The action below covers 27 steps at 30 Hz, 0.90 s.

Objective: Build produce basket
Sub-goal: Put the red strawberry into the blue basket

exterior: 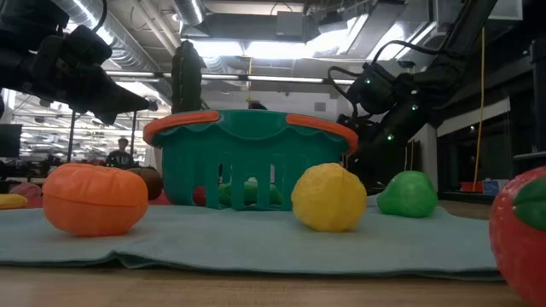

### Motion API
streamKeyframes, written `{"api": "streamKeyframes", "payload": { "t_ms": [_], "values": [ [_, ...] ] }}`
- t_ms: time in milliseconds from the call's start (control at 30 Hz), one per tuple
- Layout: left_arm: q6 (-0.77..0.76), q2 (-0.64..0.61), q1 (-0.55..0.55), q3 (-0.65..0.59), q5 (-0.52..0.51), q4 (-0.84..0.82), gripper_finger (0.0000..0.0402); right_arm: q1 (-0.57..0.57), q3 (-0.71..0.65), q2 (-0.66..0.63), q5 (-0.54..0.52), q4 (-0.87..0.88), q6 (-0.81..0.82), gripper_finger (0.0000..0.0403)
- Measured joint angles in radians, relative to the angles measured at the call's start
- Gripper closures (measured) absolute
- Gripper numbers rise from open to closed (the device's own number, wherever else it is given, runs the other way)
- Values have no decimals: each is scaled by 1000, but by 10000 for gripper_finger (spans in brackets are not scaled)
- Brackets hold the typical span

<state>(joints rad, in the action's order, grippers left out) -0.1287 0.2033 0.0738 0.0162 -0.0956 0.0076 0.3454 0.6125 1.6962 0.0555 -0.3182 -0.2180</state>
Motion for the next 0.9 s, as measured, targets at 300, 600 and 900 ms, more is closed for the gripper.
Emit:
{"api": "streamKeyframes", "payload": {
  "t_ms": [300, 600, 900],
  "values": [
    [0, 0, 0, 0, 0, 0, 394, 1, 0, 0, -7, 1, 0, 248],
    [0, 0, 0, 0, 0, 0, 394, 29, 0, 0, -8, 6, 0, 278],
    [0, 0, 0, 0, 0, 0, 394, 37, -1, -58, -12, 10, 1, 278]
  ]
}}
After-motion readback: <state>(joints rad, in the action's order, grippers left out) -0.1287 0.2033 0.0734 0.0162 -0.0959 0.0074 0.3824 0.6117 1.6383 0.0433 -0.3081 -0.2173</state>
